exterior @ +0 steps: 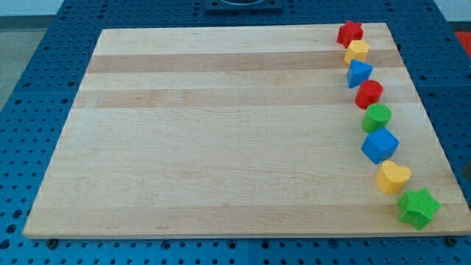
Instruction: Separate the yellow heart from the vertical line
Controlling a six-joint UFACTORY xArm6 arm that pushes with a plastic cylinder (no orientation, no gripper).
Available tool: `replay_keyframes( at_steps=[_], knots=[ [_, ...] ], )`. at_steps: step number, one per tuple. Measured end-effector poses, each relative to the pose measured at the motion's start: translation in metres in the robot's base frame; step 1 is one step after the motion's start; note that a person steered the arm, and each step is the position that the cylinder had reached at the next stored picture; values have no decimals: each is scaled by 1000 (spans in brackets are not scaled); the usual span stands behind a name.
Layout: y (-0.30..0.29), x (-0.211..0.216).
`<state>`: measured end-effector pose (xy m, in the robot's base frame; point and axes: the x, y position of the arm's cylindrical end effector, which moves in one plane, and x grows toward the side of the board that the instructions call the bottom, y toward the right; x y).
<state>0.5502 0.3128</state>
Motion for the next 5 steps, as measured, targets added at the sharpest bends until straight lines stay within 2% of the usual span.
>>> replay_keyframes(
  at_steps=[5],
  knots=[
    [-114,3]
  ],
)
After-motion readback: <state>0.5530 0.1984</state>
